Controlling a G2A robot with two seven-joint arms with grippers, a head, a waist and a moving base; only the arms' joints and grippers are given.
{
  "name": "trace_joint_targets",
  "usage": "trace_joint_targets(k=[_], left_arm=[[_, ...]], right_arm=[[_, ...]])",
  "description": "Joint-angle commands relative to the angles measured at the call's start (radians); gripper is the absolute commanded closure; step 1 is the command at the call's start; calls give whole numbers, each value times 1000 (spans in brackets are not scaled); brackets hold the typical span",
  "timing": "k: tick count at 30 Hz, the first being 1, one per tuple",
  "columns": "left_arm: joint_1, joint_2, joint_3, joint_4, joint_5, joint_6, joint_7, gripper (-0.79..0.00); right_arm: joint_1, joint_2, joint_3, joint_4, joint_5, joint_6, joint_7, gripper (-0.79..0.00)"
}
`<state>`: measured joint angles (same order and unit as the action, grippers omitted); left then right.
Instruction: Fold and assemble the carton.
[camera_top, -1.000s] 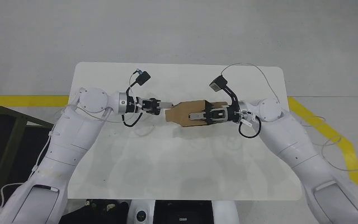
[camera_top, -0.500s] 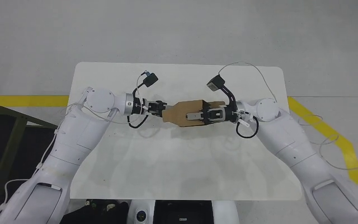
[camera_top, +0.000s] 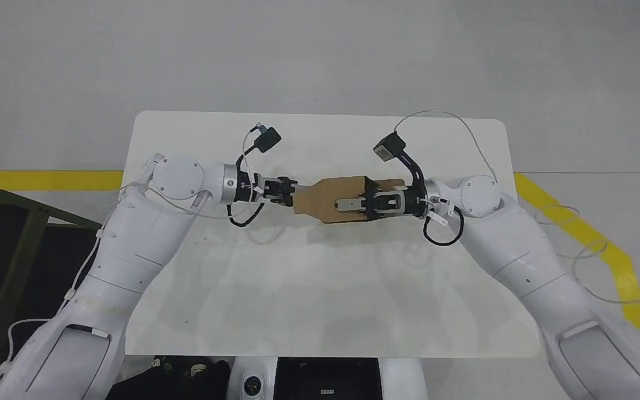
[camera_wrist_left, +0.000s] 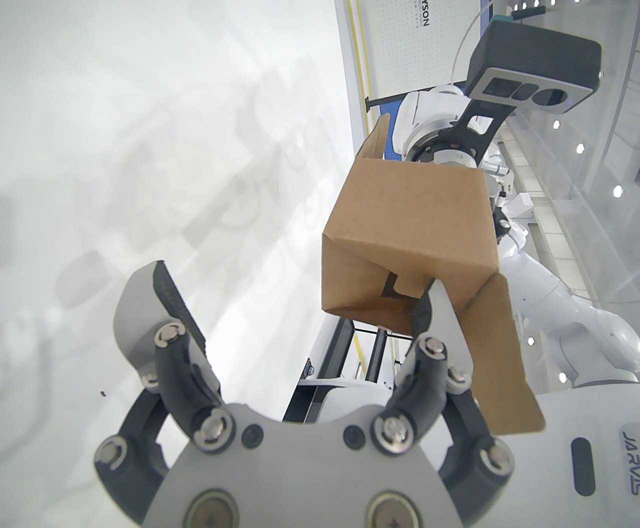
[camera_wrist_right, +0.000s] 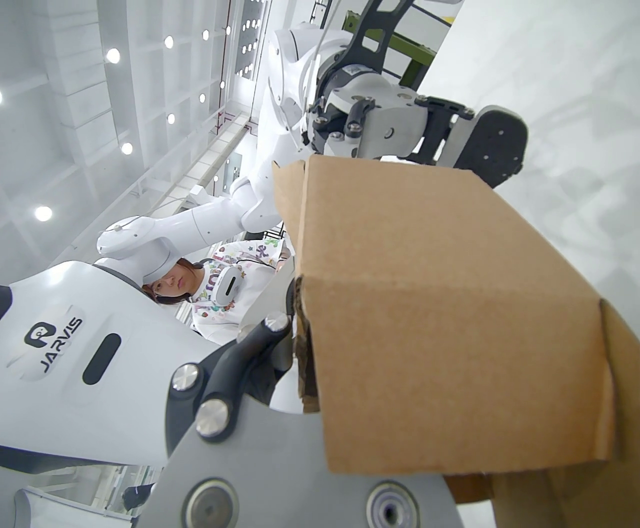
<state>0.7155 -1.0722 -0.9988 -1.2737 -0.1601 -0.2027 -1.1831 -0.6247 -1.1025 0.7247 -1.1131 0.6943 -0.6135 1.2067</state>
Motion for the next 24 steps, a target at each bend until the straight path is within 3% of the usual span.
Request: trace_joint_targets(k=[1,14,24], left_arm=[[4,3,-12,0,-2,0,1,-785],[59,36,-123,-64,-1,5,23,-785],[36,27,-46,-111,87,21,12,-785]], right_arm=[[1,3,7,14,-11,-4,-4,0],[4,13,31,98,-91,-18,-19,0],[13,-8,18,118,-92,-27,-27,0]])
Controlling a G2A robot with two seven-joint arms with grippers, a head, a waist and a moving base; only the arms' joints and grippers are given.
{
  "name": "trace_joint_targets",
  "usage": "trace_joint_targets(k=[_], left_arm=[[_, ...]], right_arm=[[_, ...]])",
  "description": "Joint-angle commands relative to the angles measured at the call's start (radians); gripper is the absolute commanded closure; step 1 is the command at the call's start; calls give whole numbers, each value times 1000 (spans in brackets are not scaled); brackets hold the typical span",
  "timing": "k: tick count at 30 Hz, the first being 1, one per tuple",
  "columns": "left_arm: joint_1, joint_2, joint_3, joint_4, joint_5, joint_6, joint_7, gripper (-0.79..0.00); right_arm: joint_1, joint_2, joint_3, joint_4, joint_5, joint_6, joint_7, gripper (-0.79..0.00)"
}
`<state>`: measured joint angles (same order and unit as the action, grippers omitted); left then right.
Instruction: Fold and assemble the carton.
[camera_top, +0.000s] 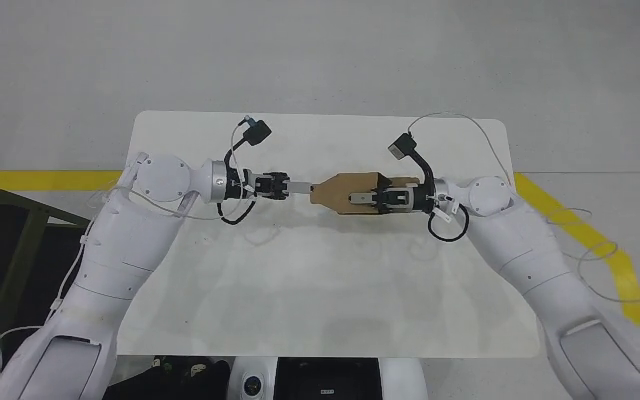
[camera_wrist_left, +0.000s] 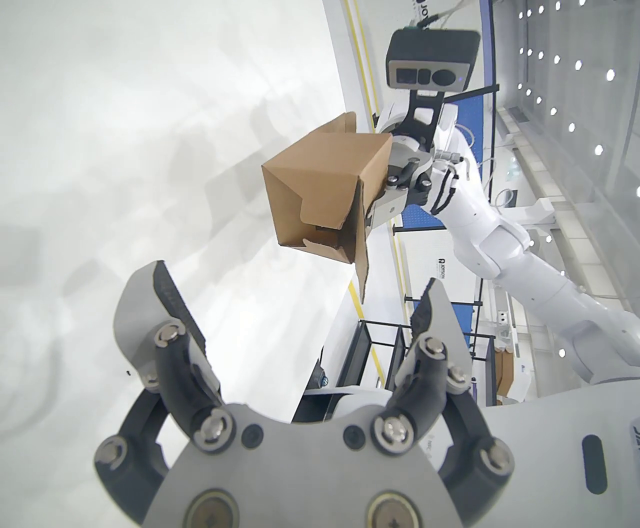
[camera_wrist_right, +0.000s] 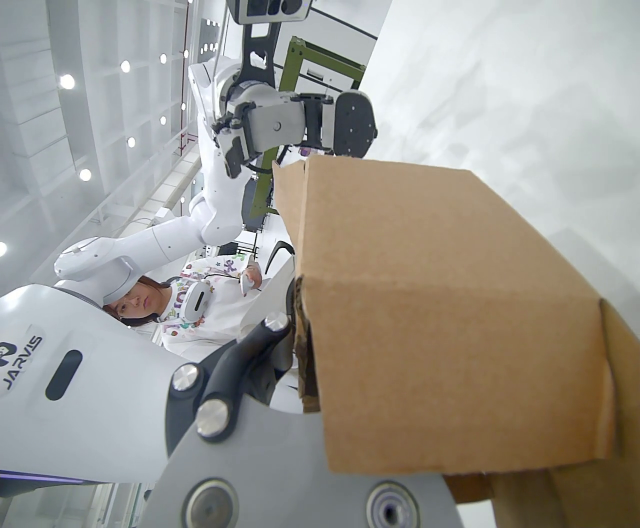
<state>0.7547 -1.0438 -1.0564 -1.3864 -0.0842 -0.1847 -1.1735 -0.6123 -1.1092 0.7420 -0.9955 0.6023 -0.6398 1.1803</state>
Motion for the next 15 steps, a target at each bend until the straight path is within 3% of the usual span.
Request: trace_joint_targets(k=[1,15], left_arm=[[-7,-3,18,5,18,7,6,-785],[-21,-10,39,68,16,25,26,-785]], right_arm=[[2,-2,1,1,-1,-1,-1,0],[-15,-7,21,-81,62,-2,-2,0]])
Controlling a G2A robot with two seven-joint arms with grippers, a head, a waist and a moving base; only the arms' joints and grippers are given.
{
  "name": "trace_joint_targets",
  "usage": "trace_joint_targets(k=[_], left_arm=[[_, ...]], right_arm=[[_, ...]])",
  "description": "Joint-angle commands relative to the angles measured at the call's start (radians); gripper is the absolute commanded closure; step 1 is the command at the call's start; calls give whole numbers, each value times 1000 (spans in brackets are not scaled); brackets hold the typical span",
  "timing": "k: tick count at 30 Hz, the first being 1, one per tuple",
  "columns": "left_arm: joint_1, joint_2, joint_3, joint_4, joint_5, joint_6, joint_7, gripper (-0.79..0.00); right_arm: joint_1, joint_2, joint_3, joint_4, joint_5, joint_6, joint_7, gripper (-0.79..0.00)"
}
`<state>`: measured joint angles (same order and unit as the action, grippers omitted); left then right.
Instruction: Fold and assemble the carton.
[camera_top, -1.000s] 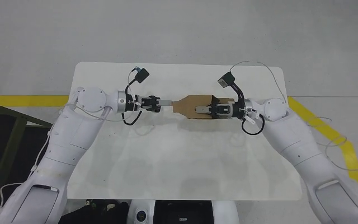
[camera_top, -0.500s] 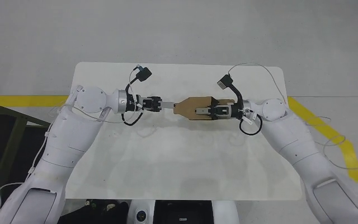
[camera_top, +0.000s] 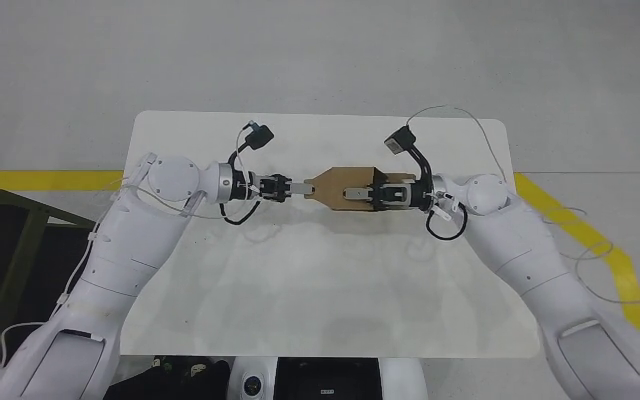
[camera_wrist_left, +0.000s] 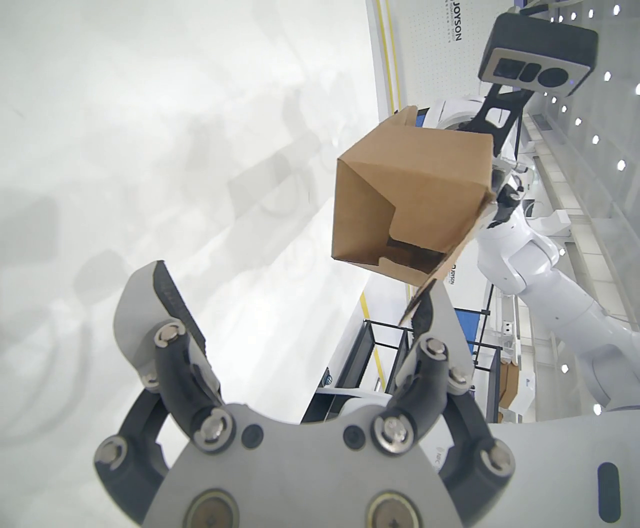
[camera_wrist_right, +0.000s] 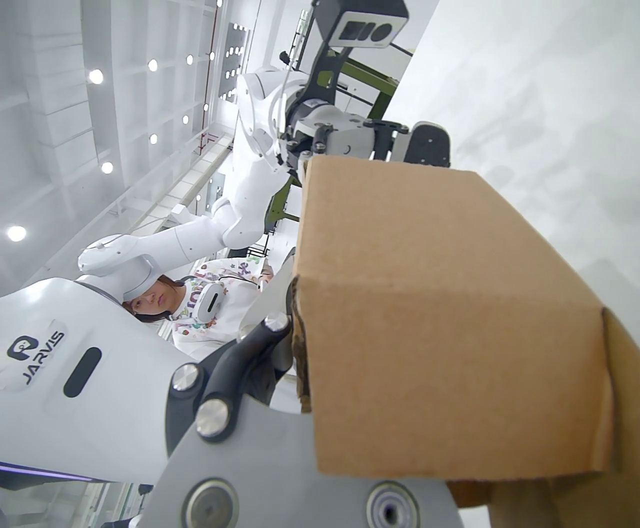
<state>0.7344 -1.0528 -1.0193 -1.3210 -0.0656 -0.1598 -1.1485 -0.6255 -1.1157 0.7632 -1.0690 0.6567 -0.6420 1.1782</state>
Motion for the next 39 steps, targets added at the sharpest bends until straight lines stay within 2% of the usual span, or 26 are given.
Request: trace_joint_targets(k=[1,19,39], left_arm=[[-1,-1,4,4,-5,0,1,-785],[-2,-9,15,18,-75,-26,-12,-785],[-13,-32,51,89,-196,-91,-29,-785]], right_arm=[[-3,-2,-1,-14,13,2,2,0],[-2,-26,-22,-56,82,6,7,0],[-5,-45,-17,-47,120,23,23,0]])
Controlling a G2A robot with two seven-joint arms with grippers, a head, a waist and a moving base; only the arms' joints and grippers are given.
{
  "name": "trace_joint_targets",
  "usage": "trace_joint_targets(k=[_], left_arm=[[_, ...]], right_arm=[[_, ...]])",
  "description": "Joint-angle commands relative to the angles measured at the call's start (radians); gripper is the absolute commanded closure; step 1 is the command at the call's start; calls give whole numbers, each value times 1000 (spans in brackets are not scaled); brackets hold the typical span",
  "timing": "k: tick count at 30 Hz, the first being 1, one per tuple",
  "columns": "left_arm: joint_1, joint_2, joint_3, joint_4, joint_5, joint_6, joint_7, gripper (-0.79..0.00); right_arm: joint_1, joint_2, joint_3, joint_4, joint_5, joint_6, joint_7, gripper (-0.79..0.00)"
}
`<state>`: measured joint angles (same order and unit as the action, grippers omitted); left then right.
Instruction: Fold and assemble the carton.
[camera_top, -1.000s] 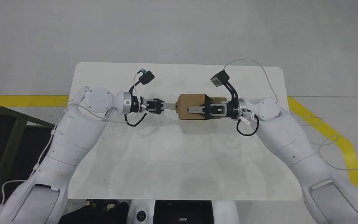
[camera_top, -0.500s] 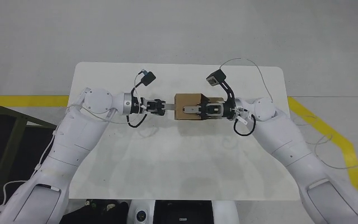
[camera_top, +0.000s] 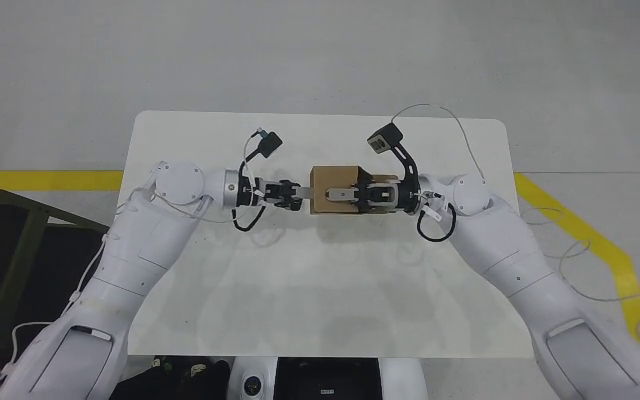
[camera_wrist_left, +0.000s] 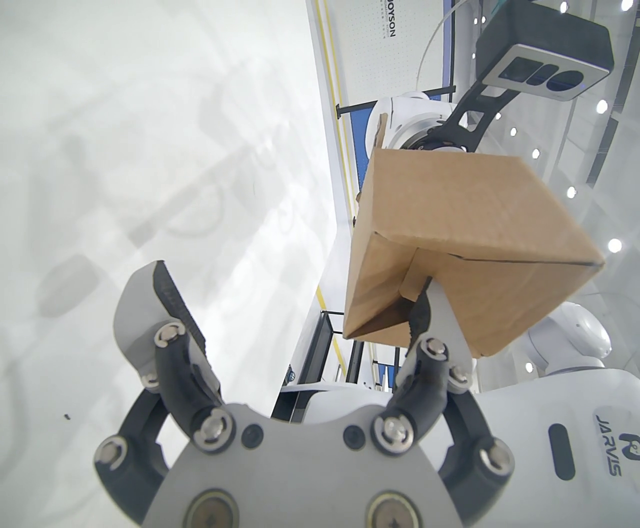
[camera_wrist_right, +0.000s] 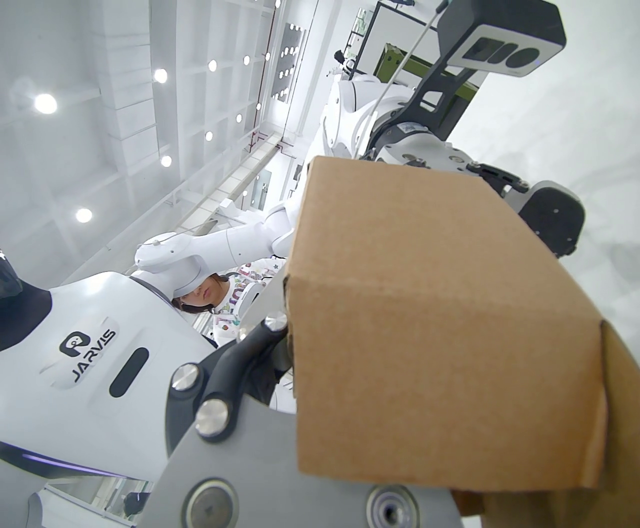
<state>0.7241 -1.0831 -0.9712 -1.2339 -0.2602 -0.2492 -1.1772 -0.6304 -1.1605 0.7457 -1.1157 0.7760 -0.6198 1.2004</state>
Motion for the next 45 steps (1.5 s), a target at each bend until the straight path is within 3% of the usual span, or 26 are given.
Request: trace_joint_targets(k=[1,26,37,45], left_arm=[[-6,-3,6,5,-2,-1,-1,-785],[-42,-23,37,63,-9,-23,-12,-785],[-14,9,-37,14,108,-38,18,-785],[57,38,-113,-106,258,-168,113,-785]], right_arm=[[0,-1,2,0,0,2,2,0],[-7,-10,25,33,-18,14,14,0],[5,-19,6,113,-67,39,39,0],[22,-59,-47,195,-91,23,23,0]])
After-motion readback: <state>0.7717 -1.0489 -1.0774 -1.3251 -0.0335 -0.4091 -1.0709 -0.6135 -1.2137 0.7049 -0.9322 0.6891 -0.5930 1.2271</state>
